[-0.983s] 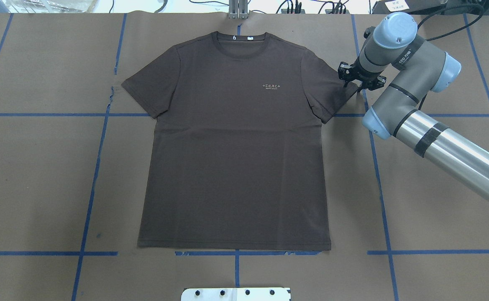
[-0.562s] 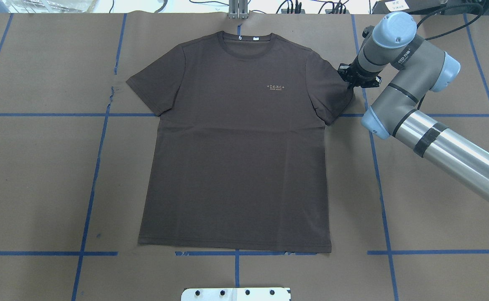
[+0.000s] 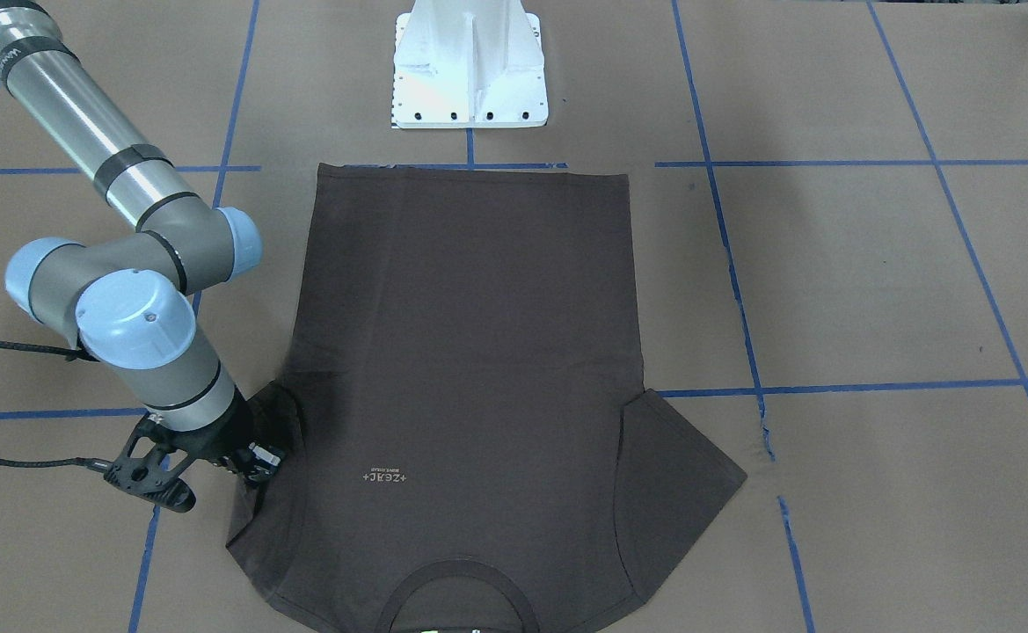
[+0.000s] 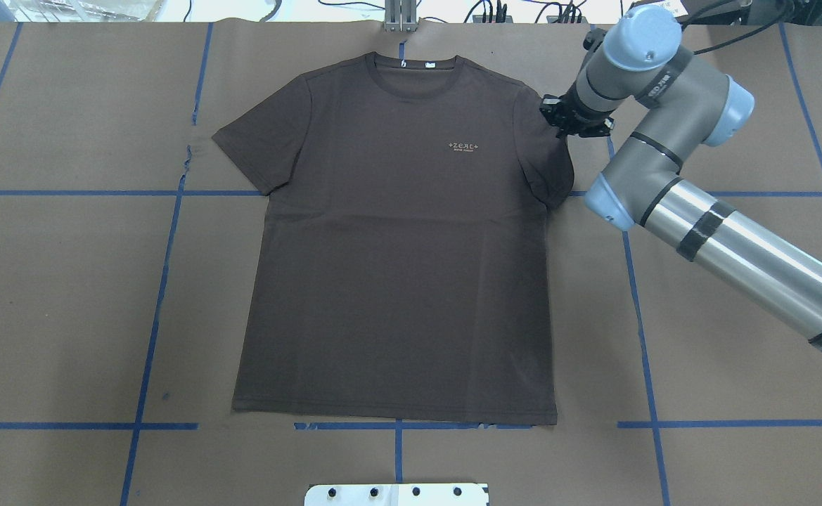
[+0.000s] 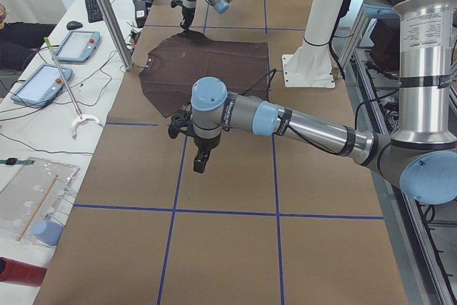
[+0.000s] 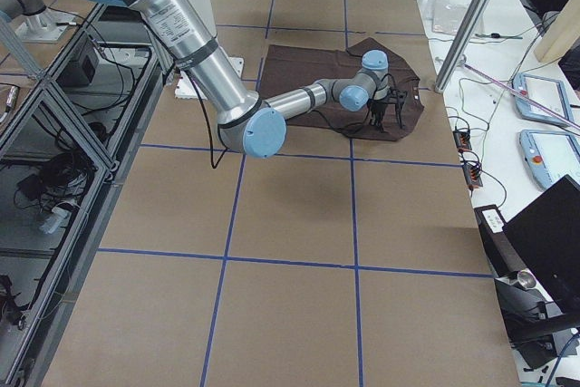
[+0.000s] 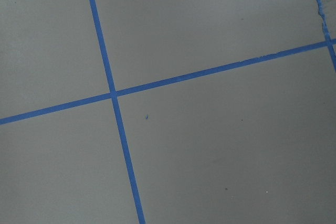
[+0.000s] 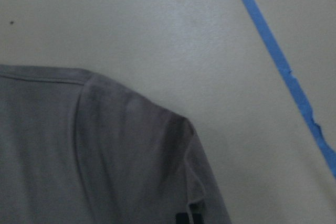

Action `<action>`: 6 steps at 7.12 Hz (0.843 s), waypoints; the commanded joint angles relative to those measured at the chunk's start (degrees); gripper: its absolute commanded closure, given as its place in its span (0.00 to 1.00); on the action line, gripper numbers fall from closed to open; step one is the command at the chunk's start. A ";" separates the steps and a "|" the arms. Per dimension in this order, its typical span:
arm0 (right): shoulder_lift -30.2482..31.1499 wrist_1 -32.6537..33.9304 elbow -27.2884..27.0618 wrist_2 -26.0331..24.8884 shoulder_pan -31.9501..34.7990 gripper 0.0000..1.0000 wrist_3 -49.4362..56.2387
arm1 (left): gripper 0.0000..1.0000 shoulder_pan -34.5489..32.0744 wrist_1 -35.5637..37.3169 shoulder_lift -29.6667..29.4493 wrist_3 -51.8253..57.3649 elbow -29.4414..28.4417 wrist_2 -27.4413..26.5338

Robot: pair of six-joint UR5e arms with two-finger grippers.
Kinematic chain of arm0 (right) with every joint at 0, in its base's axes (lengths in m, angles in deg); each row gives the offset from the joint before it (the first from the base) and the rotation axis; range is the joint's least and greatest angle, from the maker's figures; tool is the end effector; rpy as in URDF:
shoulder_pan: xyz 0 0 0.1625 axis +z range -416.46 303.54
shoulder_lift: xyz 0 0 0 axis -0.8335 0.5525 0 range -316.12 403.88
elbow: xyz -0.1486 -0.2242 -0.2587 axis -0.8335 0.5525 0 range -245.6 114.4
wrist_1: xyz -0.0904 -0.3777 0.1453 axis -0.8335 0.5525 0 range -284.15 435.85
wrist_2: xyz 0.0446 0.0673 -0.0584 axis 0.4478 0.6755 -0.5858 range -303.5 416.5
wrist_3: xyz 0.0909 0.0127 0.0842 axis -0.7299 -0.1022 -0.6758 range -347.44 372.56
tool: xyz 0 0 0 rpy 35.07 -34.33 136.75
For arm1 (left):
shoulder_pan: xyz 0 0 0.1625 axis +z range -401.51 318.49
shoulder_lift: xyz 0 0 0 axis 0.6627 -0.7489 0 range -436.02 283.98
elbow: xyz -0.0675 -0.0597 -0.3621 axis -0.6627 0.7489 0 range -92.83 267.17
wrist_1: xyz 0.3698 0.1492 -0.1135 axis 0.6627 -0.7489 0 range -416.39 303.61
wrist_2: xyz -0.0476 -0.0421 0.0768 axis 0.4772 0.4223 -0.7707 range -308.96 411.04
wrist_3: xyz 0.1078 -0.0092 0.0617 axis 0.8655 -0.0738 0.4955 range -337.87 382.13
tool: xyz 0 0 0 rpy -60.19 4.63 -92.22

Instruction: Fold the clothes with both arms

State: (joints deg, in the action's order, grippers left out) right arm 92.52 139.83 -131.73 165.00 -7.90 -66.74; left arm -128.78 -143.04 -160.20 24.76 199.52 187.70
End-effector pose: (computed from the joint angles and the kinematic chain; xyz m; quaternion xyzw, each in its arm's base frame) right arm -0.4424 -0.6428 0.3417 0.0511 -0.3918 0.2410 0.8864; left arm -0.0210 -0.4566 0.4826 0.1050 0.3935 0.0879 0.9091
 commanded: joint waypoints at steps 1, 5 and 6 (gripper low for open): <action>-5.28 -0.08 5.54 -4.52 -2.06 1.00 -2.17 | 0.00 -0.09 -0.02 1.12 -0.16 1.64 0.01; -10.31 -0.52 10.06 -5.41 -2.24 0.01 -1.82 | 0.00 0.00 -0.02 1.91 -0.86 2.79 2.19; -10.23 -0.70 7.71 -5.41 -3.72 0.00 -1.73 | 0.00 0.09 -0.28 1.48 -1.13 2.70 7.34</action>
State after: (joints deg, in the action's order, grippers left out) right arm 82.69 139.32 -122.36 159.64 -10.41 -68.63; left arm -128.77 -143.08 -158.44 24.04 202.21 190.39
